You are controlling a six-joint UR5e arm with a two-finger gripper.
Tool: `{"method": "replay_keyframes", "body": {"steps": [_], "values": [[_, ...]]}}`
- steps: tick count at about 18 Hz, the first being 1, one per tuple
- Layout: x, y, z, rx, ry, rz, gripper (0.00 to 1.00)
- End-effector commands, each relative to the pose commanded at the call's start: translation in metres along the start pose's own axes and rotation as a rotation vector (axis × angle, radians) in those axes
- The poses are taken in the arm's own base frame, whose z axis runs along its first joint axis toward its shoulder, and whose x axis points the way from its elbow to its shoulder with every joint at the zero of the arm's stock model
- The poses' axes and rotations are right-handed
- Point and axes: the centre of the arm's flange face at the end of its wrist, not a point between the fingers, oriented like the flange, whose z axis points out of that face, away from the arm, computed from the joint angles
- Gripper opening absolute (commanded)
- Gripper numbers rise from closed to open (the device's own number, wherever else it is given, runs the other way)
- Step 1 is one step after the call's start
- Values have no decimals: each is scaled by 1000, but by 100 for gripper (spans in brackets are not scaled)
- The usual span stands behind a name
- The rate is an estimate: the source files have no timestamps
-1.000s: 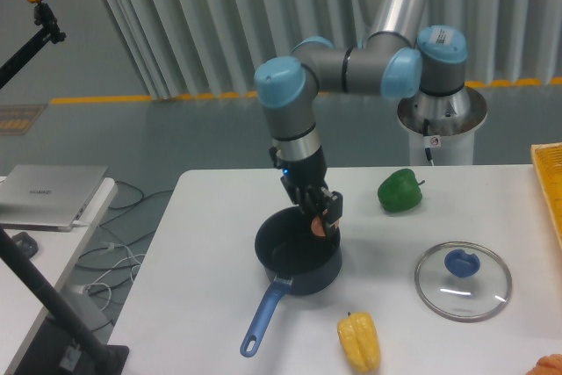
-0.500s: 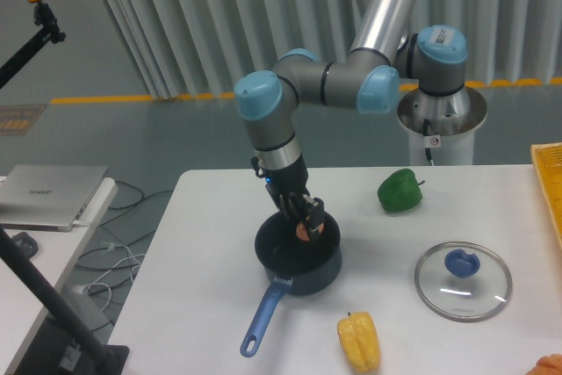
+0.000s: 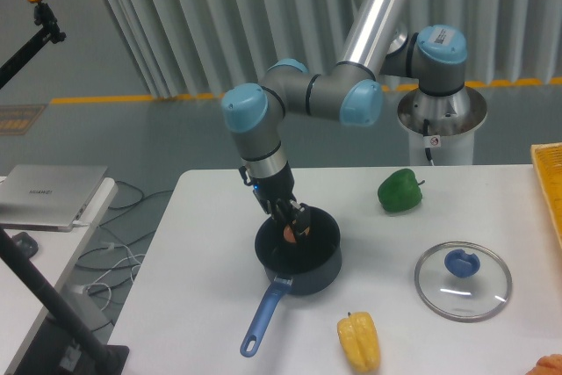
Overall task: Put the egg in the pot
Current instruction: 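Lower the egg into the saucepan and open the gripper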
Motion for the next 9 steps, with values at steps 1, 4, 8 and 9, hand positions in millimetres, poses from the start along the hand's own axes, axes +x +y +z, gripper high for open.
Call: {"method": "replay_keyframes", "body": {"steps": [1,4,8,9], "values": [[-1,2,2,-5,1,-1,34],[-6,3,6,-11,6,-6,34],[-23,4,8,-8,19,-26,34],[-25,5,10,-11,20,-29,34]]}}
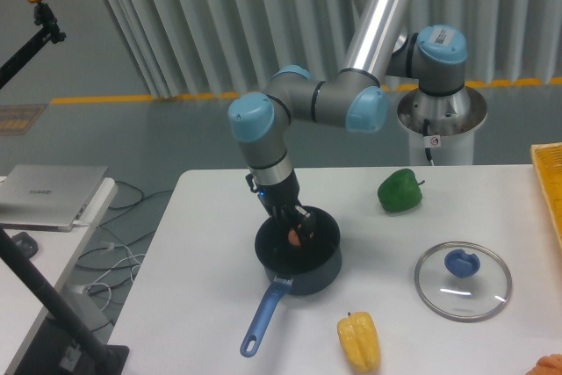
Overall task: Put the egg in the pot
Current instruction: 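Lower the egg into the saucepan and open the gripper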
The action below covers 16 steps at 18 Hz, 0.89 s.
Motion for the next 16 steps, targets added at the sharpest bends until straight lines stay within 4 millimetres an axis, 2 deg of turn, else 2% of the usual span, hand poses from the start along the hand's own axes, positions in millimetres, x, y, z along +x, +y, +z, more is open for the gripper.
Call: {"method": "replay_keyframes", "body": {"steps": [7,16], "values": [[-2,-5,15,-10,3,-1,34],[-3,-8,24,-18,6,2,34]]}}
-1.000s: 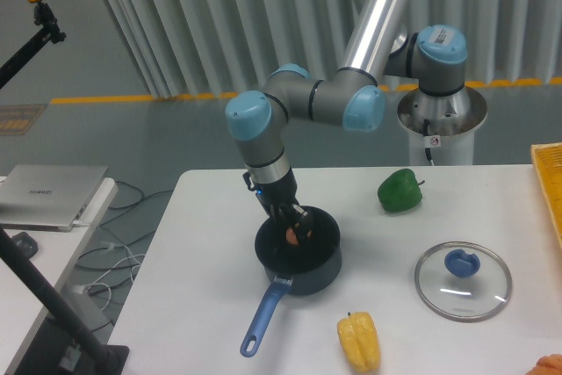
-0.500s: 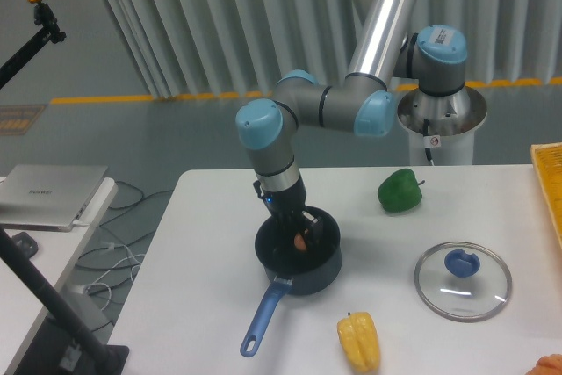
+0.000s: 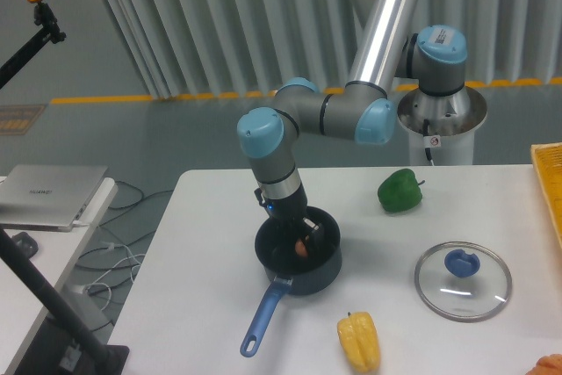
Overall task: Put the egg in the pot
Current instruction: 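Lower the egg into the saucepan and open the gripper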
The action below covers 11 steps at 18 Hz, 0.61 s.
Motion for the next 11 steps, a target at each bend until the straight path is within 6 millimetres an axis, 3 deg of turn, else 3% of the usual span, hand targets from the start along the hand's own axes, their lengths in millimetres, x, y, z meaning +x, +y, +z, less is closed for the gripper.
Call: {"method": "replay_keyframes", "body": {"steps": [11], "values": [[-5,-3,13,-7,2,-7,34]]}}
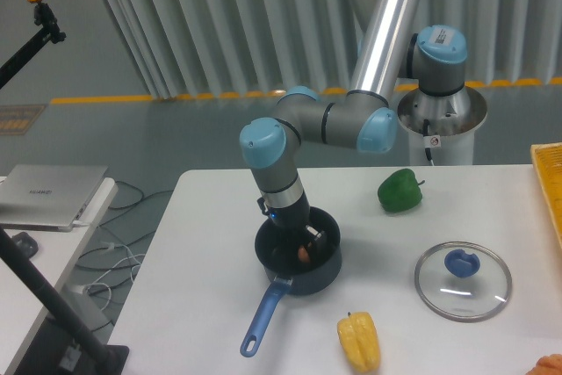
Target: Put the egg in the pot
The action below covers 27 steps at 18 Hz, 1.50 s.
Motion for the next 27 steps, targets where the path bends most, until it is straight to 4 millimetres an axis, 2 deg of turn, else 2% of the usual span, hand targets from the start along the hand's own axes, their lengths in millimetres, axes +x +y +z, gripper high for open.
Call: {"method": "replay_keyframes", "body": {"steps": [6,18,22,25,27], "values": [[0,-1,4,-6,2,-1,36],[0,-1,3,-3,1,0,68],[0,0,1,0,0,0,71],[0,1,-7,11,-5,0,81],[1,5,-25,36,-14,3,94]]}}
